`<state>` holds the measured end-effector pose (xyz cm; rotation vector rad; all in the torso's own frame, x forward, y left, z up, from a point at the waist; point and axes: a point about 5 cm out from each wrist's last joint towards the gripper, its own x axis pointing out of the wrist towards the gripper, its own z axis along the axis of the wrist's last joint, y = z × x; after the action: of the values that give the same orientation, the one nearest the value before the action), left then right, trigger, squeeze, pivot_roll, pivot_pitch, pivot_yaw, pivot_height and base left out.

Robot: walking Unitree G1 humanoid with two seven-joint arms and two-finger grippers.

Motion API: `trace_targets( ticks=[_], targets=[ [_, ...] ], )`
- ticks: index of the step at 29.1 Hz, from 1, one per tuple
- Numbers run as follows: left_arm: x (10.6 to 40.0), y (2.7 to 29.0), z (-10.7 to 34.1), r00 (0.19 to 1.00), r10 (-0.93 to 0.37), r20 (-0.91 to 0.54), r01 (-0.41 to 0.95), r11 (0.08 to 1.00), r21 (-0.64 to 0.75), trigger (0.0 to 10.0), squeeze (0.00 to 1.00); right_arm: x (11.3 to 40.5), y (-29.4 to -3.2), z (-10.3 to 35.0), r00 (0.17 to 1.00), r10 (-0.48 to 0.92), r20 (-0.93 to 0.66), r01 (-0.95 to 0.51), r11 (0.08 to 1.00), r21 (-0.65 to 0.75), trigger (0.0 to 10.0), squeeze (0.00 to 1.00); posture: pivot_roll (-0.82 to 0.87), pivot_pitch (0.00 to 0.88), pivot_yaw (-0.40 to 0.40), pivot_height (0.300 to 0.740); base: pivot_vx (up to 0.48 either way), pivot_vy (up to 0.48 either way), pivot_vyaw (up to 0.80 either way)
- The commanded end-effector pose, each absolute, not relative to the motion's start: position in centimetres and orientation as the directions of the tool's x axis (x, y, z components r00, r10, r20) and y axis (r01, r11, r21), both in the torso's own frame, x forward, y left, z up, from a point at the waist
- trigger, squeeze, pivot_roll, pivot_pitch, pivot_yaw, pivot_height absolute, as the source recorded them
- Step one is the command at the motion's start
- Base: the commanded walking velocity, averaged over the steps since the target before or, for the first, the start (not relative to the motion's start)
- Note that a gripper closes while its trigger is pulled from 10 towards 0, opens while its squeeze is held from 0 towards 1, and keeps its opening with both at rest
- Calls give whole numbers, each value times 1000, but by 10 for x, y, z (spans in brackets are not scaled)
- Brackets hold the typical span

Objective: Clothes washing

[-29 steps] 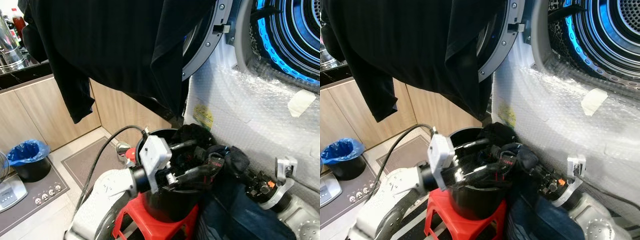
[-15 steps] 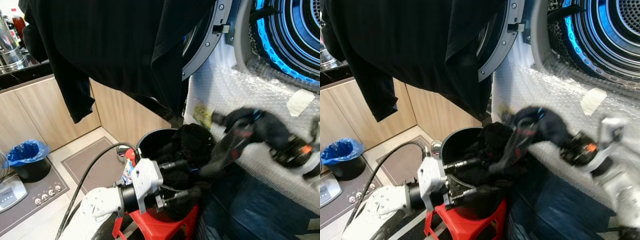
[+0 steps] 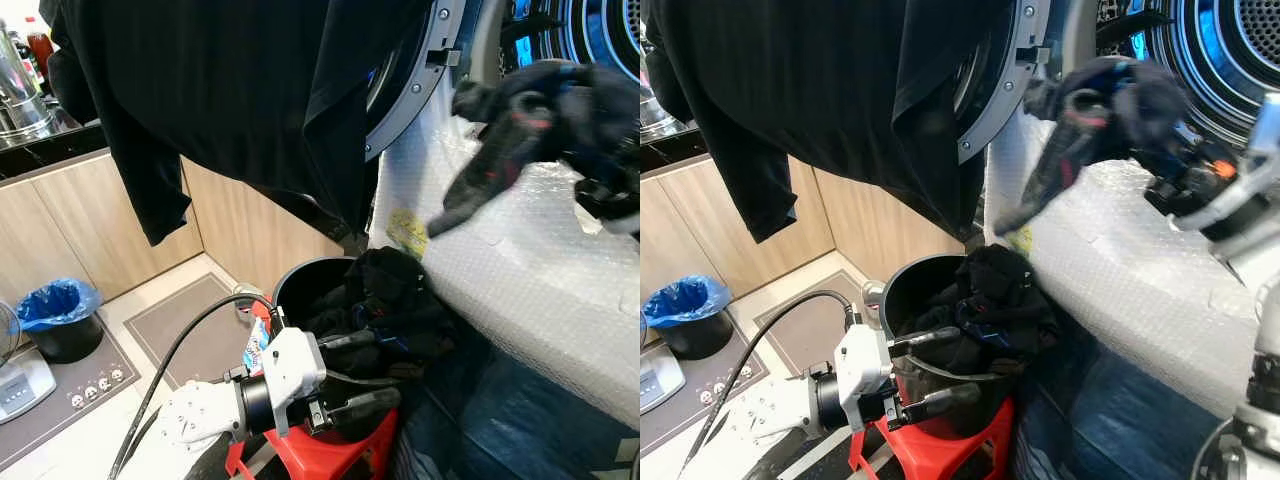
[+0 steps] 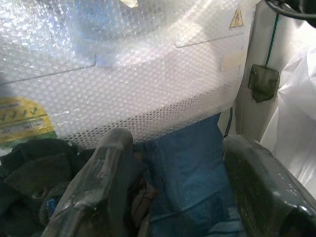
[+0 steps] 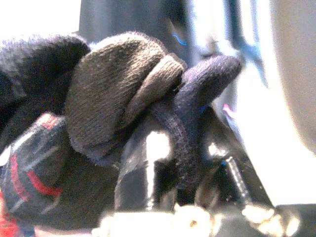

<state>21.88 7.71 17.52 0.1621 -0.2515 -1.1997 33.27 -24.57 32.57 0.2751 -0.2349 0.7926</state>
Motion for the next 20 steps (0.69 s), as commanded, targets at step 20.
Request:
trace_targets(
  ticks=[20],
  targets=[
    [206, 78, 173, 375, -923, 86, 893, 384, 235, 10000, 0, 371, -306, 407, 956, -21, 292, -39, 979, 198, 10000, 0, -67, 79, -40, 740, 0, 0, 0]
  ],
)
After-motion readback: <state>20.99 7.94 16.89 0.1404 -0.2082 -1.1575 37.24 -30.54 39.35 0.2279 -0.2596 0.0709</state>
